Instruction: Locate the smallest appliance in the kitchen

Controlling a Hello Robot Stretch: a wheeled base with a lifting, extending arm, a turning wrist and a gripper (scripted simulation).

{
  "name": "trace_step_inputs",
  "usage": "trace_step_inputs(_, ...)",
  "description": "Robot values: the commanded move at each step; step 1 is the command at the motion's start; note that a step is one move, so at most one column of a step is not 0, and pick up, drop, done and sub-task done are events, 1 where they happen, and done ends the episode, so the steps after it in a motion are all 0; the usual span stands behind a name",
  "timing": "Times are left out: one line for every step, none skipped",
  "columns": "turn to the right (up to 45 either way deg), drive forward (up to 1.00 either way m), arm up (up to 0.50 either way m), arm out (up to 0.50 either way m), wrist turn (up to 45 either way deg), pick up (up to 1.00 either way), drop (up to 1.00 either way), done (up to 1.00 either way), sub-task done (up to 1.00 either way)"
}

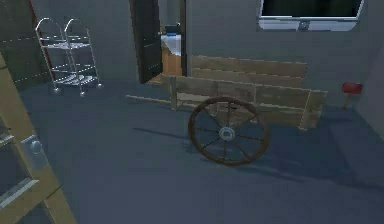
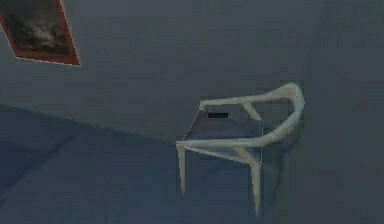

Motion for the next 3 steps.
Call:
trace_step_inputs(27.0,0.0,0.0,0.0,0.0,0.0,0.0,0.0,0.0)
trace_step_inputs(0.0,0.15,0.0,0.0,0.0,0.0,0.0,0.0,0.0)
trace_step_inputs(-45.0,0.0,0.0,0.0,0.0,0.0,0.0,0.0,0.0)
